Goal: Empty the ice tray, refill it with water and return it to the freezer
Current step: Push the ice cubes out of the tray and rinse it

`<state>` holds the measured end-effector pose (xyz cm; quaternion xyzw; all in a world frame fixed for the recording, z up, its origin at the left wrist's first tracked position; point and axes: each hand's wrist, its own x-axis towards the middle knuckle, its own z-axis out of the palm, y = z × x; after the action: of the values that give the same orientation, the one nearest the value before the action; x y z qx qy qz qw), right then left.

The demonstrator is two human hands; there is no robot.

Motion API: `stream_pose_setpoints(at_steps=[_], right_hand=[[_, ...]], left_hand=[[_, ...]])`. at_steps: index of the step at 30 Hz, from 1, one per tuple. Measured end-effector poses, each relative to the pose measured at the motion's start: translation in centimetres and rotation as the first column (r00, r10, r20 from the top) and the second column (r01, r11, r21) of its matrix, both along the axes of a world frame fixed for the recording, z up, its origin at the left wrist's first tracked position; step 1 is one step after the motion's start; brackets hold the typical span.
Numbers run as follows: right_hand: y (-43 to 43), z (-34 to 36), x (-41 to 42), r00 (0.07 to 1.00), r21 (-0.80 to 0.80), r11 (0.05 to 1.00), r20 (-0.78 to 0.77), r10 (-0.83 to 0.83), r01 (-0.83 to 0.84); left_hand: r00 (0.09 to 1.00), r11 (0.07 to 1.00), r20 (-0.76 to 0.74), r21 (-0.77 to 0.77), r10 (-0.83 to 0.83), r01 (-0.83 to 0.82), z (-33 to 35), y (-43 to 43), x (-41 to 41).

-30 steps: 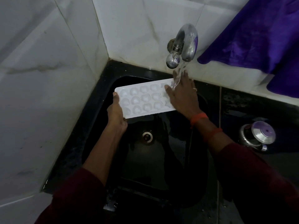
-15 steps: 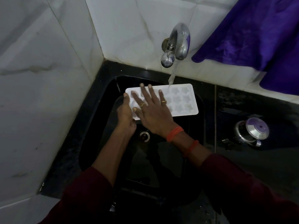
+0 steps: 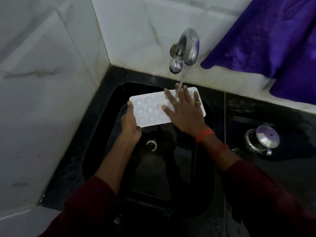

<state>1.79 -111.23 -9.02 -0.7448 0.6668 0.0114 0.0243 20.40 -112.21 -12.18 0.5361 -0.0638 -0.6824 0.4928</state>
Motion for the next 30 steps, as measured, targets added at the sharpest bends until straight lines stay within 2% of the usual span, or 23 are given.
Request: stream_pose_setpoints(at_steps=[2,4,6,8,12,16,18,19,21,22,24,27,30], right_hand=[[0.1,0.3,-2.4,0.997,0.052,0.998,0.068,-0.038,0.034],[0.5,0.8,-4.3,0.972,0.094,0.994,0.234,0.035,-0.058],[0.8,1.1,-5.8,0.879,0.056,0.986,0.463,0.113,-0.156],[0.9,1.0,-7.0,0.78,-0.023,0.986,0.609,0.143,-0.162],[0.7,0.2,-7.3,0.627,-0.094,0.995,0.777,0.058,0.024],[0.5,-1.3,-6.2,0.501,-0.013,0.976,0.859,-0.1,0.217],[0.4,-2.1,-5.8,0.453,0.028,0.957,0.877,-0.162,0.287],[0.2,-2.5,-5.7,0.432,0.056,0.945,0.879,-0.2,0.323],[-0.2,-3.2,-5.5,0.39,0.142,0.911,0.87,-0.302,0.388],[-0.5,-3.3,-5.4,0.376,0.189,0.892,0.856,-0.354,0.41],[-0.9,-3.6,-5.3,0.363,0.265,0.865,0.826,-0.431,0.426],[-1.5,-3.8,-5.1,0.354,0.328,0.835,0.792,-0.498,0.441],[-2.0,-4.1,-5.3,0.304,0.369,0.794,0.78,-0.548,0.483]], left_hand=[[0.999,1.0,0.02,-0.017,-0.025,0.025,0.2,-0.2,1.1],[0.997,0.997,-0.006,-0.028,-0.072,0.072,0.3,-0.4,2.3],[0.993,0.993,-0.028,-0.004,-0.116,0.116,0.3,-0.6,3.4],[0.989,0.988,-0.058,0.064,-0.138,0.142,0.3,-0.7,4.4],[0.969,0.97,-0.199,0.165,-0.147,0.18,0.5,-0.6,5.0],[0.955,0.95,-0.238,0.21,-0.177,0.229,-0.2,-0.3,4.9],[0.946,0.913,-0.126,0.249,-0.3,0.323,-0.8,-0.1,5.2],[0.913,0.876,0.007,0.285,-0.408,0.39,-1.2,0.1,5.3],[0.759,0.806,0.301,0.357,-0.578,0.472,-1.6,0.4,5.2],[0.697,0.796,0.391,0.374,-0.601,0.476,-1.9,0.4,5.0],[0.657,0.823,0.496,0.368,-0.567,0.433,-2.7,0.1,4.6],[0.628,0.846,0.567,0.36,-0.534,0.394,-3.5,-0.2,4.4],[0.508,0.833,0.663,0.387,-0.549,0.395,-3.6,0.3,4.0]])
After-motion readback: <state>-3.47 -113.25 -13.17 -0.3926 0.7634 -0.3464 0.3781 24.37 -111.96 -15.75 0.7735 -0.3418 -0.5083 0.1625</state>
